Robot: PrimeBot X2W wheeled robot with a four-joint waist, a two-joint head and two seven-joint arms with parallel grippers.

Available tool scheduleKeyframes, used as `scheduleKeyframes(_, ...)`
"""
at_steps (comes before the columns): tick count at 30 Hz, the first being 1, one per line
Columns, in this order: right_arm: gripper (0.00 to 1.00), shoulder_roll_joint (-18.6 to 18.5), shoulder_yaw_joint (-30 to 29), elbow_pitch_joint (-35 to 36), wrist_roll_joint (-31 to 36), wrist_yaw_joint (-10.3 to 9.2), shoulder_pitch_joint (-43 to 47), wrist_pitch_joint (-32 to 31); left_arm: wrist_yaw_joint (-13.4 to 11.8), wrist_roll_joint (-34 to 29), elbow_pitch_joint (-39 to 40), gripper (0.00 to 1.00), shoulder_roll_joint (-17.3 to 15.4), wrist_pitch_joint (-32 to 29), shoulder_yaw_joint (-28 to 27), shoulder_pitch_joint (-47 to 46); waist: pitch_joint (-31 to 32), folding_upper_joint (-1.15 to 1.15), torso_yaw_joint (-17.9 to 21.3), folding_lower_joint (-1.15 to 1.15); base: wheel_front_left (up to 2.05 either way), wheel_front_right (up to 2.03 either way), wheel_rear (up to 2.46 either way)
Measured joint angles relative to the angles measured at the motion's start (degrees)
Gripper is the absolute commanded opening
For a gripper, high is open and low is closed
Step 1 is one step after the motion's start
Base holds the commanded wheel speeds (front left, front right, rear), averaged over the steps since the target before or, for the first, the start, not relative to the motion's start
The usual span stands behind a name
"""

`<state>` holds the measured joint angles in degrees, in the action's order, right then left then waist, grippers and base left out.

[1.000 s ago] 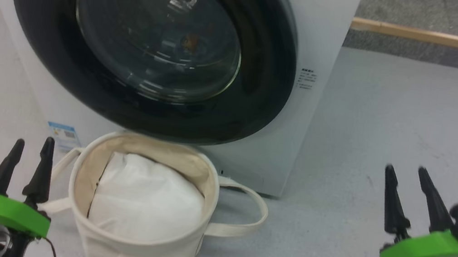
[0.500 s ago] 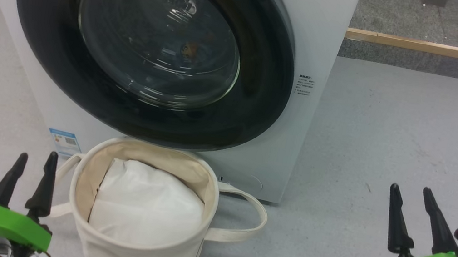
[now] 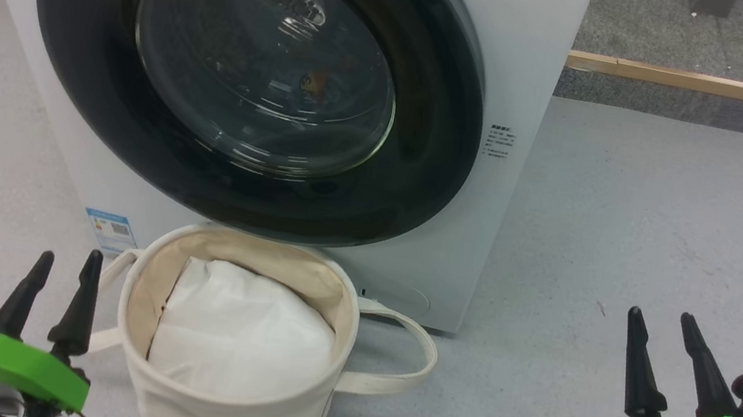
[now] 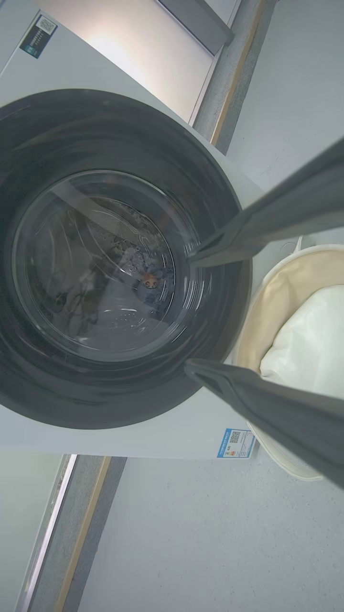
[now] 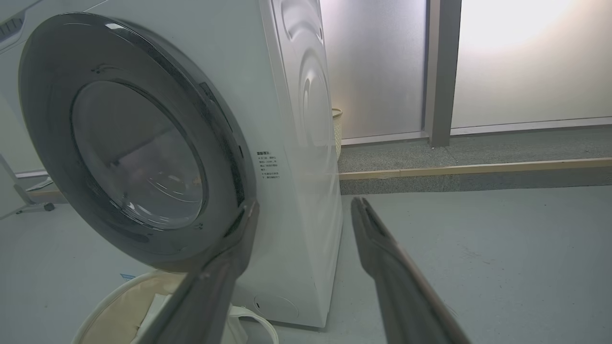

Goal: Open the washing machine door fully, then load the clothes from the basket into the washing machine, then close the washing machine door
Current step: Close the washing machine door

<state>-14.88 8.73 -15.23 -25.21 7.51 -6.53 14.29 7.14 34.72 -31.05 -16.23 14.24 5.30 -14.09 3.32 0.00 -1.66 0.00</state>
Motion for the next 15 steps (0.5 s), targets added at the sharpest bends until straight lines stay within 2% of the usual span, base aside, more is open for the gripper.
scheduleKeyframes(15,1.0,0.31,0.1,-0.21,0.0,0.0,0.01,0.0,-0.01,0.25,-0.05,1.0,-0.36,0.0,1.09,0.0,-0.39,0.0,-0.21,0.0,0.0,0.0,0.0)
